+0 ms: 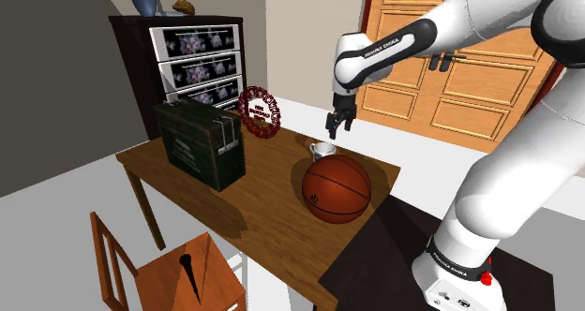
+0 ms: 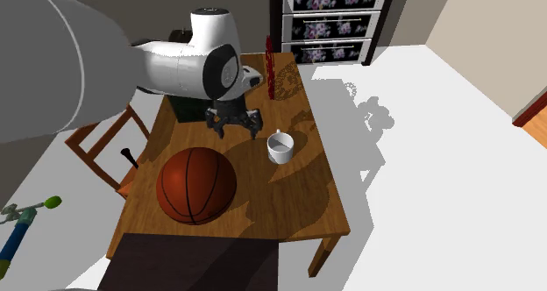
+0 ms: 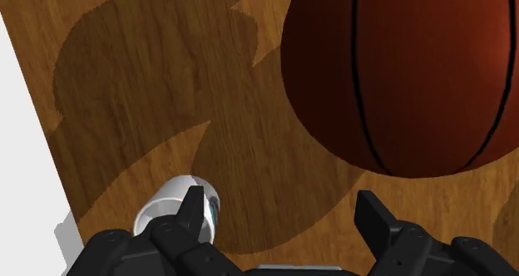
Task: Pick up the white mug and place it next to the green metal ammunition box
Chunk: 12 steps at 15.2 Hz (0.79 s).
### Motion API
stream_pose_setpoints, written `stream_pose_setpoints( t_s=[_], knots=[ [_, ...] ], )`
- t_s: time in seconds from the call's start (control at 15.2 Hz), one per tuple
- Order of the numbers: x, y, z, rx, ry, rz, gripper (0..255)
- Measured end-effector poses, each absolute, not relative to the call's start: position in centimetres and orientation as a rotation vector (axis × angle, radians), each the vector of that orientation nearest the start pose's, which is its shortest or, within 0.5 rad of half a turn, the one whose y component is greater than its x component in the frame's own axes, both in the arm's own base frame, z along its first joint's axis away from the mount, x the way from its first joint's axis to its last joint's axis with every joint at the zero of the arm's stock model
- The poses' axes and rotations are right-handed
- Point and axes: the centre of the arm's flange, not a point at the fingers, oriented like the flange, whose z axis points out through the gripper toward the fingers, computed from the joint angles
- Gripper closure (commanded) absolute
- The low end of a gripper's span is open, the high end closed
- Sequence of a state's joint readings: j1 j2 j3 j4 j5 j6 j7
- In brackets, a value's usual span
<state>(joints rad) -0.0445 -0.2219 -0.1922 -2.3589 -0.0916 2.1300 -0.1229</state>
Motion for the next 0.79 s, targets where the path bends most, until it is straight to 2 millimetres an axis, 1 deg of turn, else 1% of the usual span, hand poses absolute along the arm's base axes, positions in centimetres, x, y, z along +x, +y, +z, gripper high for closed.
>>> stream_pose_setpoints(
  t_s=[0.59,0.79],
  knots=[
    [52.2,-15.3,32.6,-3.183,0.065,0.006,0],
    [54.3,-16.8,29.8,-3.185,0.055,0.0,0]
  ],
)
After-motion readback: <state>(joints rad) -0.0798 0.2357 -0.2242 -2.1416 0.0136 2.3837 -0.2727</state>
